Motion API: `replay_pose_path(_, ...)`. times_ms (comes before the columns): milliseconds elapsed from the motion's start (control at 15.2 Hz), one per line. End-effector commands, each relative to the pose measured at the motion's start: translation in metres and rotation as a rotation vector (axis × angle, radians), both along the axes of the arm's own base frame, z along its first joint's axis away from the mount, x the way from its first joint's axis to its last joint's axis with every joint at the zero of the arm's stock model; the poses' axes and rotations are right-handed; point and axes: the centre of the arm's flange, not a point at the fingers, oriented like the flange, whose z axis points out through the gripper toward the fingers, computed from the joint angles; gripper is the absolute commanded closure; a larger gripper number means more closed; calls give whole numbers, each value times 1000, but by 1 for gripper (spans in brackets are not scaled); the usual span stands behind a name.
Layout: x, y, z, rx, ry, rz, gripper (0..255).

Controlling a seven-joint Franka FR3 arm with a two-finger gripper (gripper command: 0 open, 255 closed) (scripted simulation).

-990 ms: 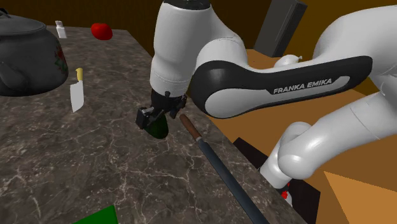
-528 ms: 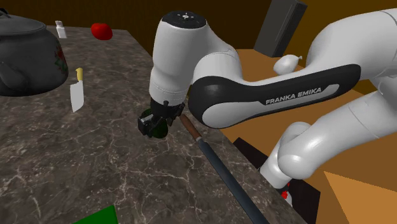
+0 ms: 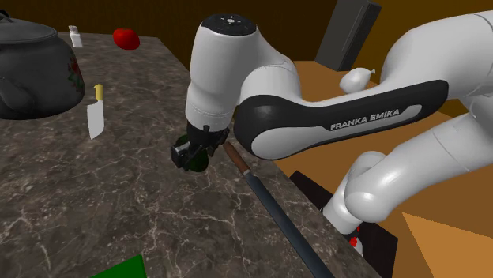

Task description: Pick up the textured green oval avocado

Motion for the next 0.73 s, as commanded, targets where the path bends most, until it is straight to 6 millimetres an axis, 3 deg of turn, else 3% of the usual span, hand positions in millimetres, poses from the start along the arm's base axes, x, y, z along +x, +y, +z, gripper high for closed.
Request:
replay_pose_path(0, -1, -1, 5, -1, 2, -1, 255)
replay_pose_path(660, -1, -1, 57, -1, 2, -1, 255)
